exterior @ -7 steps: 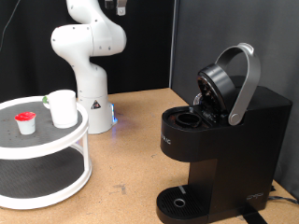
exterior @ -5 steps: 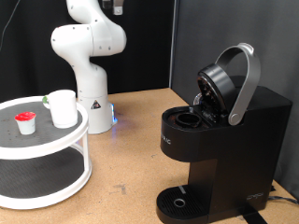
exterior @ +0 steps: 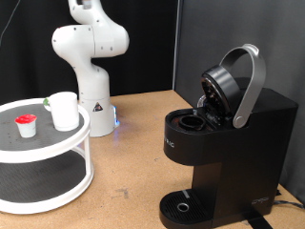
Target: Make a cup of coffee with the keurig machine
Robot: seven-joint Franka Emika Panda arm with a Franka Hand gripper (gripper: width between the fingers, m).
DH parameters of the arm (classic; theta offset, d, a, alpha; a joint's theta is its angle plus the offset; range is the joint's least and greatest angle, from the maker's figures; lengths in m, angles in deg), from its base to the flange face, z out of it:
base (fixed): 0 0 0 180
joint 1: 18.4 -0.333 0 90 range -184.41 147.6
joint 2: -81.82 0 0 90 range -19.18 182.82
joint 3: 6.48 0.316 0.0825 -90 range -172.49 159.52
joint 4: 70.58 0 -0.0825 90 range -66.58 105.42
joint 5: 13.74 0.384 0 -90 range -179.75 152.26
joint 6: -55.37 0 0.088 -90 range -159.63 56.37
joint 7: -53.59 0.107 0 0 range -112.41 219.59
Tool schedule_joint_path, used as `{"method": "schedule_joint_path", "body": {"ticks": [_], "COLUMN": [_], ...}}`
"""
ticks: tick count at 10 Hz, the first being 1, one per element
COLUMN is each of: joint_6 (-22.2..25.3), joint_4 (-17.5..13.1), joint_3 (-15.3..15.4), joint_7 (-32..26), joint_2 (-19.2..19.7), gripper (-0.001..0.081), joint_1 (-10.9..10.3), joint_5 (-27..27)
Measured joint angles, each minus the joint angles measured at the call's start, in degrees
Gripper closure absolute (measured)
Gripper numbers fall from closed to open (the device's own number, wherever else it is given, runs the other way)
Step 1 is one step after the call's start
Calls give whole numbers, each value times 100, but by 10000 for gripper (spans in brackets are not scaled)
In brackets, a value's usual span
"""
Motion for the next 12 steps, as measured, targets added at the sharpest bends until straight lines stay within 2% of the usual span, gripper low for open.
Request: {"method": "schedule_joint_path", "body": {"ticks": [4,8,12], "joint_6": [79,73,92], "joint_4": [-11,-36,-380], "joint_3": [-159,-755,-1426], "joint_7": [-97,-603,-1125], "joint_2": [-4,-34,143], "gripper": [6,6,6], "joint_1": [67,340,399], "joint_5": [-88,-640,-935]}}
